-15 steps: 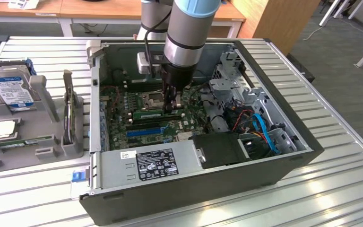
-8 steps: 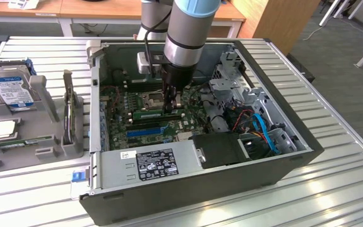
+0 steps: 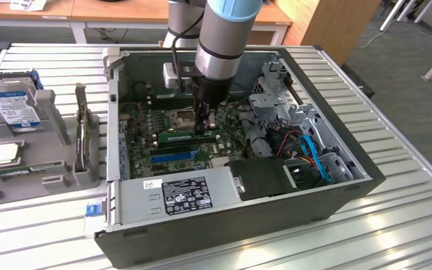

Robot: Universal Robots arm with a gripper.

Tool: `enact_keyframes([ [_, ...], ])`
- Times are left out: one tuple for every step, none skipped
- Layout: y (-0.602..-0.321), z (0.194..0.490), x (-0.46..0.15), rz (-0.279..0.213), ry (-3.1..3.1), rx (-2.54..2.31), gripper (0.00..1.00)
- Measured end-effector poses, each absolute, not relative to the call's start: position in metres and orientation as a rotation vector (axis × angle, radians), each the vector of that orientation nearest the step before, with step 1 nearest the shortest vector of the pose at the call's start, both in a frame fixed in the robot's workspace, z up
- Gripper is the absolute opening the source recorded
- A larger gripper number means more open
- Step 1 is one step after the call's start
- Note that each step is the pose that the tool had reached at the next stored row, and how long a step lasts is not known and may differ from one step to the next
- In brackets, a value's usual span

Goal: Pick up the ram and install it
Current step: 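Insert the ram into the slot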

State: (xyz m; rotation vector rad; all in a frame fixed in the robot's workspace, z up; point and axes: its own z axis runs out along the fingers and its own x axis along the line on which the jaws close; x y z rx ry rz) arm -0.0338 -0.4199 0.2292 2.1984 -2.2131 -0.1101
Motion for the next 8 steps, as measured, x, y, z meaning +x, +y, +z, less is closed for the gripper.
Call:
enact_keyframes([
  [-0.4199, 0.2291, -0.0338, -0.110, -2.213, 2.198, 0.12],
  [-0.4198, 0.2289, -0.0338, -0.110, -2.213, 2.199, 0.12],
  [-0.4199, 0.2289, -0.0338, -0.110, -2.213, 2.198, 0.12],
  [-0.4198, 0.2289, -0.0338, -0.110, -2.213, 2.199, 0.12],
  [-0.4199, 0.2289, -0.0338, -0.110, -2.213, 2.198, 0.12],
  [-0.4199, 0.2289, -0.0337, -0.110, -2.213, 2.198, 0.12],
  [-0.4199, 0.2289, -0.0337, -0.110, -2.213, 2.198, 0.12],
  [-0.4199, 0.2289, -0.0337, -0.110, -2.213, 2.198, 0.12],
])
